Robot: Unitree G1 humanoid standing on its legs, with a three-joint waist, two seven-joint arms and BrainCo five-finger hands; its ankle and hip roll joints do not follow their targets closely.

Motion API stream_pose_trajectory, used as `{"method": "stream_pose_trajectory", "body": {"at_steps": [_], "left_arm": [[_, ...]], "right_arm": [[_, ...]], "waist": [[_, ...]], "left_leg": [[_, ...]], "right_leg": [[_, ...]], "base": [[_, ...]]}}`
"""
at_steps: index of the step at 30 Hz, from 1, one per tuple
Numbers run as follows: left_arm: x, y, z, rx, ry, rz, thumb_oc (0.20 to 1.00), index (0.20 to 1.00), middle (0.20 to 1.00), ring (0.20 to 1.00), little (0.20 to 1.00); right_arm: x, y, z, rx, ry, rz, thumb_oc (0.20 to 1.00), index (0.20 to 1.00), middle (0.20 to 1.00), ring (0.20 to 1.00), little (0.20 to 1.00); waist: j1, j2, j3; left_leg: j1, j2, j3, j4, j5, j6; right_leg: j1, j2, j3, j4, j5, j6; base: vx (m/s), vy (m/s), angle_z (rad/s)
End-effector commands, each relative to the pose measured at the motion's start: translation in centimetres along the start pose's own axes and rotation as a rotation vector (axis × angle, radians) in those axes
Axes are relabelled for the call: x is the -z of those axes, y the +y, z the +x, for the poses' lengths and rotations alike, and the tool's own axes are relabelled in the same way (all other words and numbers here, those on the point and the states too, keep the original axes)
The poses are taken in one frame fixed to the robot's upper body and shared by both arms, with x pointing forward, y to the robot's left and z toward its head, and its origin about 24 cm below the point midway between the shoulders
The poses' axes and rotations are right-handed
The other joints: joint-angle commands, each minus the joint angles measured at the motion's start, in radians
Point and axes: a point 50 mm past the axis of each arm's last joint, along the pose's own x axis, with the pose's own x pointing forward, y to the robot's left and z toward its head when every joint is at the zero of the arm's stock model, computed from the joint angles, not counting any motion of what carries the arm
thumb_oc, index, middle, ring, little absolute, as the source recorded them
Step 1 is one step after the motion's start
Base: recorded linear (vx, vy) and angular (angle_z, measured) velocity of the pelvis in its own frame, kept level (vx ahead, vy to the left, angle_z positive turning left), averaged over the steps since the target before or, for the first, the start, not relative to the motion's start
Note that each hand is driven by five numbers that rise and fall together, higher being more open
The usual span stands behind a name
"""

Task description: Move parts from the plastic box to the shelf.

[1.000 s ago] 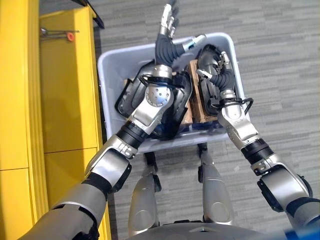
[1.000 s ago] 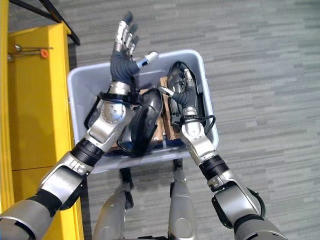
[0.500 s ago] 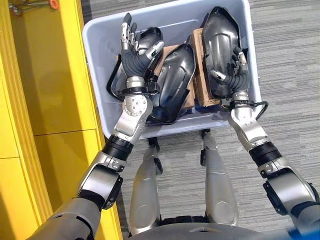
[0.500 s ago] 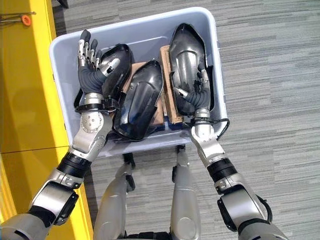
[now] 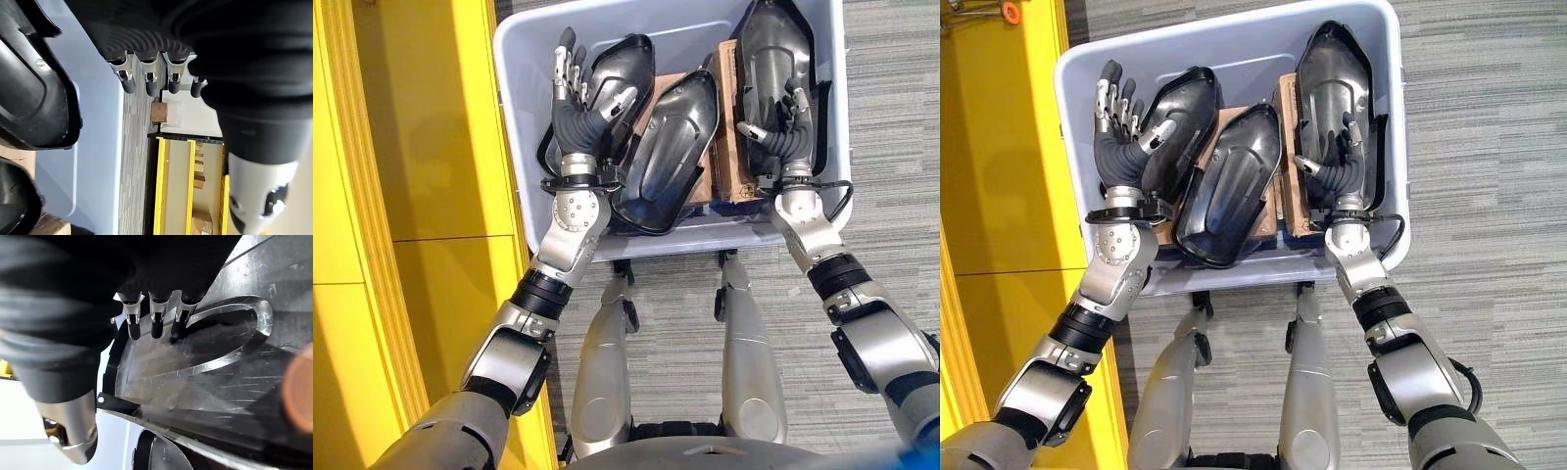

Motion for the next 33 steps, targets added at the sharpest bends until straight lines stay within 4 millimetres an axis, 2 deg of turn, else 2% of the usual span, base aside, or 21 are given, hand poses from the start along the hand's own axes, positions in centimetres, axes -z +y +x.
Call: {"method": "stream_pose_trajectory", "body": {"at_steps": [1, 12, 17, 25, 31, 33], "left_arm": [[-1.6, 0.1, -0.8, 0.077, -0.075, -0.044, 1.0, 1.0, 1.0, 1.0, 1.0], [-0.7, 0.4, -1.8, 0.062, -0.022, -0.074, 1.0, 1.0, 1.0, 1.0, 1.0], [-0.5, 0.3, -1.8, 0.056, -0.017, -0.061, 1.0, 1.0, 1.0, 1.0, 1.0], [-0.1, 0.4, -2.0, 0.037, 0.005, -0.061, 1.0, 1.0, 1.0, 1.0, 1.0], [-0.1, 0.4, -1.9, 0.022, 0.002, -0.068, 1.0, 1.0, 1.0, 1.0, 1.0], [-0.1, 0.5, -1.9, 0.016, -0.002, -0.064, 1.0, 1.0, 1.0, 1.0, 1.0]], "right_arm": [[1.7, 0.8, -0.8, -0.08, 0.083, 0.004, 1.0, 1.0, 1.0, 1.0, 1.0], [2.1, 3.3, -2.5, -0.173, 0.102, 0.069, 1.0, 1.0, 1.0, 1.0, 1.0], [0.9, 5.3, -3.2, -0.243, 0.056, 0.114, 1.0, 1.0, 1.0, 1.0, 1.0], [0.8, 7.0, -4.7, -0.306, 0.063, 0.187, 1.0, 1.0, 1.0, 1.0, 1.0], [0.6, 7.0, -4.7, -0.307, 0.044, 0.17, 1.0, 1.0, 1.0, 1.0, 1.0], [-0.2, 6.4, -4.6, -0.276, 0.002, 0.173, 1.0, 1.0, 1.0, 1.0, 1.0]], "waist": [[0.038, 0.02, -0.054], [0.049, 0.017, -0.05], [0.051, 0.008, -0.05], [0.05, -0.006, -0.056], [0.049, -0.01, -0.058], [0.044, -0.015, -0.06]], "left_leg": [[-0.079, -0.003, -0.028, 0.063, 0.0, -0.033], [-0.07, -0.01, -0.04, 0.058, 0.004, -0.031], [-0.062, -0.012, -0.046, 0.055, 0.005, -0.03], [-0.049, -0.015, -0.044, 0.046, 0.007, -0.029], [-0.044, -0.015, -0.045, 0.046, 0.007, -0.03], [-0.039, -0.012, -0.042, 0.045, 0.006, -0.031]], "right_leg": [[-0.028, -0.026, -0.017, 0.091, -0.04, 0.046], [-0.003, -0.034, -0.035, 0.081, -0.038, 0.045], [0.011, -0.037, -0.041, 0.076, -0.039, 0.045], [0.033, -0.038, -0.044, 0.059, -0.035, 0.046], [0.042, -0.039, -0.045, 0.055, -0.036, 0.045], [0.044, -0.038, -0.047, 0.056, -0.036, 0.046]], "base": [[0.01, 0.013, 0.03], [0.0, 0.003, 0.02], [0.0, 0.006, 0.03], [0.0, 0.006, 0.03], [0.0, 0.0, 0.0], [0.0, 0.0, 0.0]]}}
